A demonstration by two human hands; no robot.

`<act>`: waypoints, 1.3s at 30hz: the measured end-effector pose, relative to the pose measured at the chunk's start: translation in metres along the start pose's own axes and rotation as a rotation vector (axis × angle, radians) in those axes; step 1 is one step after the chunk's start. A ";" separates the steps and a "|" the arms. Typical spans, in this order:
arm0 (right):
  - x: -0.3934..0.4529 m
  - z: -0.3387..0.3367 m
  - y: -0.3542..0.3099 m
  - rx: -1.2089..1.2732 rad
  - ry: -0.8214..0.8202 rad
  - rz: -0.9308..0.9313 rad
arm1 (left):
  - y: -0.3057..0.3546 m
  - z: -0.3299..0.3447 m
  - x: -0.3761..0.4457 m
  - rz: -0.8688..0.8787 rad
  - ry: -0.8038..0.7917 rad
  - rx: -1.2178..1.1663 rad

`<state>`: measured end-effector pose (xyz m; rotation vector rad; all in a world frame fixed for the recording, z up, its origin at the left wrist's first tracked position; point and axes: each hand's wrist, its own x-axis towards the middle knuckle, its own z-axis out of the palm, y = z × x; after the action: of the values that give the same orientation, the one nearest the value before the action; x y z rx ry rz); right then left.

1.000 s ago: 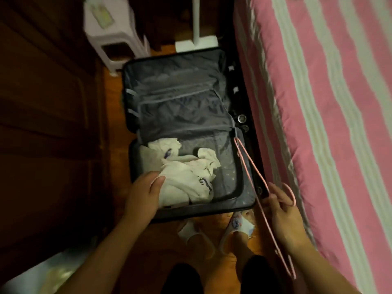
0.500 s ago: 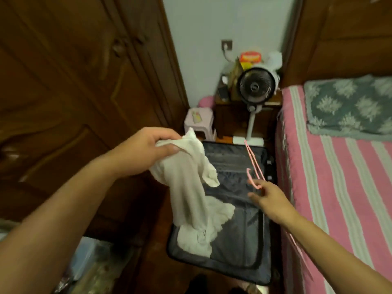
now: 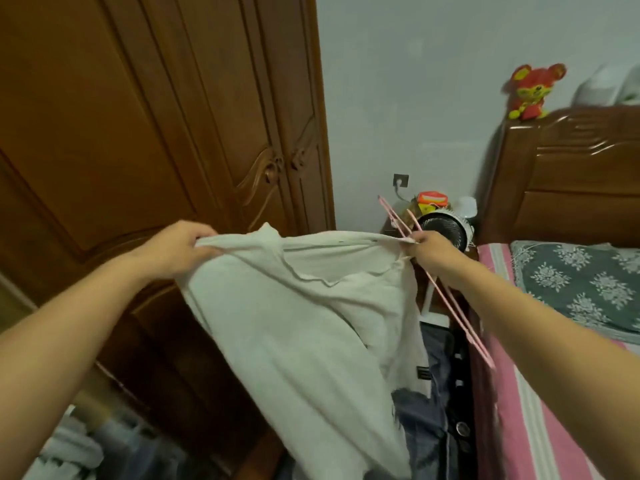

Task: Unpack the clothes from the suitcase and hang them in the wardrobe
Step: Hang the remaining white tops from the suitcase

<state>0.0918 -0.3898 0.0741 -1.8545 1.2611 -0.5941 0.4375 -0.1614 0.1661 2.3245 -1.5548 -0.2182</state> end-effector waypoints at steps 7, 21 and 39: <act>-0.032 -0.019 -0.037 0.212 -0.141 0.046 | -0.034 0.040 -0.008 -0.060 -0.424 -0.169; -0.060 -0.065 -0.054 -0.222 0.042 -0.001 | 0.045 0.164 -0.050 0.152 -0.069 -1.134; -0.114 -0.080 0.154 0.153 -0.105 0.160 | 0.124 0.169 -0.015 0.387 -0.323 0.343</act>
<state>-0.0964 -0.3415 0.0001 -1.6205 1.2455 -0.4861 0.2719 -0.2230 0.0526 2.2442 -2.3257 -0.2557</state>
